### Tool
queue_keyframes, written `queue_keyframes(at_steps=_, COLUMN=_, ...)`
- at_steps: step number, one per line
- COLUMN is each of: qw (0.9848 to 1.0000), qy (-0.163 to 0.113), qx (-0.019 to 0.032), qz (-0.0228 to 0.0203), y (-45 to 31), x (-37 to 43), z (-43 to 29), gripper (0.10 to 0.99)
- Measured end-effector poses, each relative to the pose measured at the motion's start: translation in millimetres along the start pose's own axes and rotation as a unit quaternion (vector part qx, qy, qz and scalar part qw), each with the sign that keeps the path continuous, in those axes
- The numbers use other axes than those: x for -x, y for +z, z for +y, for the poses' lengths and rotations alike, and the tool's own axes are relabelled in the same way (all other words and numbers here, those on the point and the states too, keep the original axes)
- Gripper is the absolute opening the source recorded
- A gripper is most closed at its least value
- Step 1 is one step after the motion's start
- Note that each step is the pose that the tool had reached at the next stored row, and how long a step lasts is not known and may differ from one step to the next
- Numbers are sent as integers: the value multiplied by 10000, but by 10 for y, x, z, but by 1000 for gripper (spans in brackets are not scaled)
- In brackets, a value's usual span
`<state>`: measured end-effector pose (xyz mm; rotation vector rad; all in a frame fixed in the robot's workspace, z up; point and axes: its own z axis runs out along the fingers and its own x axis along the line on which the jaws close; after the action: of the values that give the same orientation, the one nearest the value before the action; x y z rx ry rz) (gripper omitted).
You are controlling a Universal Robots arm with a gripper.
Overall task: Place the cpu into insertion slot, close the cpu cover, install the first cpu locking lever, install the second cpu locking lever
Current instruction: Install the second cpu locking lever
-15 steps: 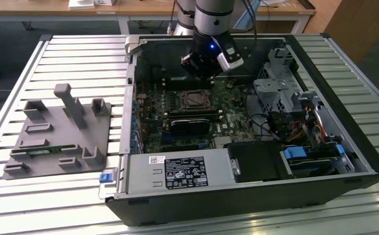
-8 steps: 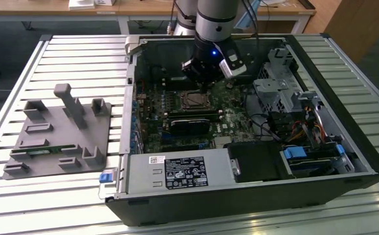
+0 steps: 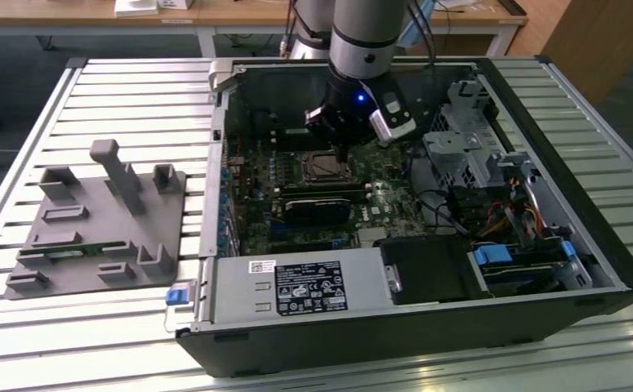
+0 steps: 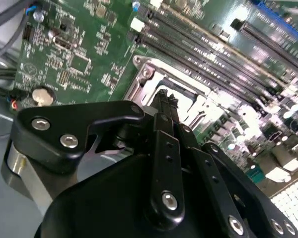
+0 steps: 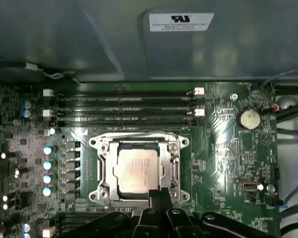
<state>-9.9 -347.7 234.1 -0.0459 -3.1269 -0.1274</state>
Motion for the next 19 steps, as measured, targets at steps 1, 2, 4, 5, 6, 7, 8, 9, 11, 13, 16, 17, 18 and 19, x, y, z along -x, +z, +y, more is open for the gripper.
queue_keyframes(at_steps=1, qw=10000, qy=-1, qx=66, qz=2, y=4, x=1, z=-10, gripper=106)
queue_keyframes(at_steps=2, qw=9999, qy=-1, qx=115, qz=5, y=7, x=0, z=-17, gripper=106)
queue_keyframes(at_steps=4, qw=9999, qy=-1, qx=145, qz=6, y=14, x=2, z=-50, gripper=106)
queue_keyframes(at_steps=5, qw=9999, qy=-1, qx=145, qz=8, y=14, x=2, z=-72, gripper=106)
queue_keyframes(at_steps=6, qw=9999, qy=-1, qx=146, qz=10, y=13, x=3, z=-95, gripper=106)
queue_keyframes(at_steps=7, qw=9999, qy=-1, qx=145, qz=11, y=12, x=4, z=-122, gripper=106)
queue_keyframes(at_steps=8, qw=9999, qy=-1, qx=145, qz=12, y=10, x=5, z=-151, gripper=106)
queue_keyframes(at_steps=9, qw=9999, qy=-1, qx=145, qz=13, y=9, x=5, z=-182, gripper=106)
queue_keyframes(at_steps=11, qw=9999, qy=0, qx=145, qz=14, y=6, x=7, z=-228, gripper=106)
queue_keyframes(at_steps=13, qw=9999, qy=0, qx=145, qz=14, y=5, x=5, z=-253, gripper=106)
queue_keyframes(at_steps=16, qw=9999, qy=0, qx=145, qz=14, y=7, x=-84, z=-263, gripper=106)
queue_keyframes(at_steps=17, qw=9999, qy=-1, qx=145, qz=14, y=7, x=-125, z=-267, gripper=106)
queue_keyframes(at_steps=18, qw=9999, qy=-1, qx=145, qz=14, y=7, x=-141, z=-276, gripper=106)
queue_keyframes(at_steps=19, qw=9999, qy=0, qx=145, qz=14, y=6, x=-155, z=-289, gripper=106)
